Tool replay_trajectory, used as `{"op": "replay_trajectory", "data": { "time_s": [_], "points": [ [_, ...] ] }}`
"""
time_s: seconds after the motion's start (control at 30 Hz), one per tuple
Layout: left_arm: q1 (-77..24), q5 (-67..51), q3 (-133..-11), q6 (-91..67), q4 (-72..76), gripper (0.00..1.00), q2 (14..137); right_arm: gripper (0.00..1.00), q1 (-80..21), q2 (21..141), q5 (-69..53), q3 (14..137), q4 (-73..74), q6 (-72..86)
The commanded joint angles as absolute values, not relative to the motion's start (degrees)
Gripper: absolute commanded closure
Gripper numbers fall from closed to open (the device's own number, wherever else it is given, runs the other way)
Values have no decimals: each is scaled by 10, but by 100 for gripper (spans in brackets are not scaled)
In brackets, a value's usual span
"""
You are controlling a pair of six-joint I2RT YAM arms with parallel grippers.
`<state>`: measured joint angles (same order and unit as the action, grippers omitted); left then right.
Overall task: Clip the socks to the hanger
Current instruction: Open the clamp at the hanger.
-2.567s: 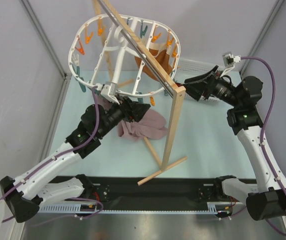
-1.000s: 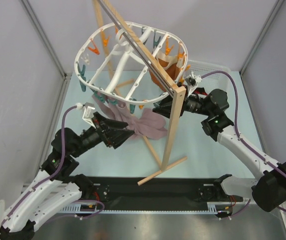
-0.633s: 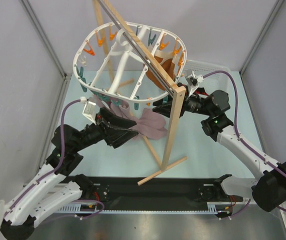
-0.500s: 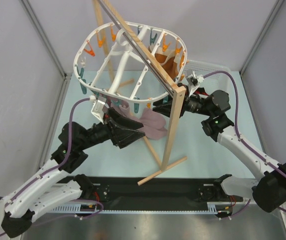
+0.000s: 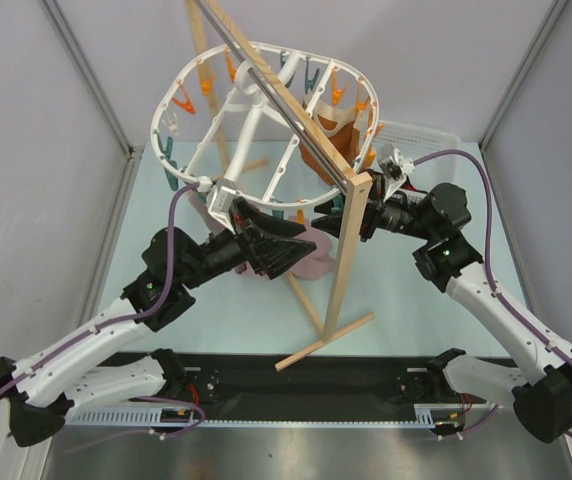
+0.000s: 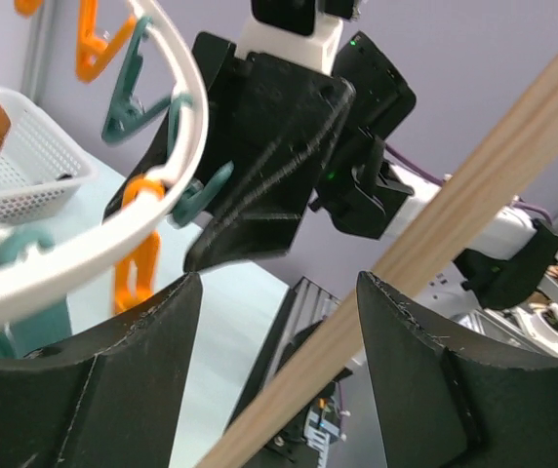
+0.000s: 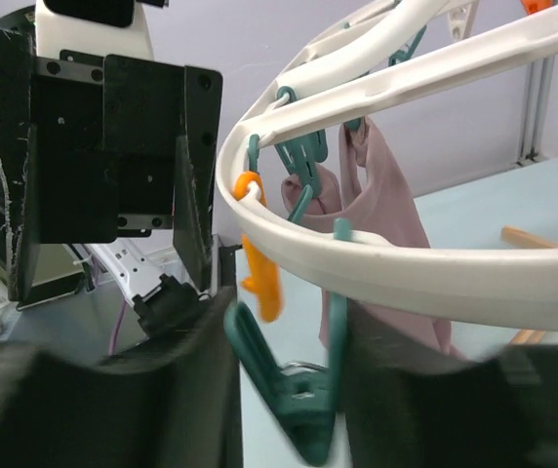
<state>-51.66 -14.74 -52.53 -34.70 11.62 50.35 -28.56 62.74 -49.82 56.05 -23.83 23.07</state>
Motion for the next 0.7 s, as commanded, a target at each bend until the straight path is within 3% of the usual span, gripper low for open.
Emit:
{"op": "replay_trajectory", "data": {
  "time_s": [0.0, 0.2, 0.4, 0.67],
  "points": [
    [-519, -131, -559, -308, 149, 29, 520, 46, -281, 616, -497, 563, -222, 207],
    [-519, -120, -557, -318, 171, 29, 540, 45, -272, 612, -488, 564, -221, 206],
    [-519, -105, -548, -328, 183, 29, 538, 56, -262, 607, -503, 555, -235, 217],
    [-519, -117, -542, -350, 214, 29, 558, 51, -258, 598, -515, 544, -233, 224]
  ]
}}
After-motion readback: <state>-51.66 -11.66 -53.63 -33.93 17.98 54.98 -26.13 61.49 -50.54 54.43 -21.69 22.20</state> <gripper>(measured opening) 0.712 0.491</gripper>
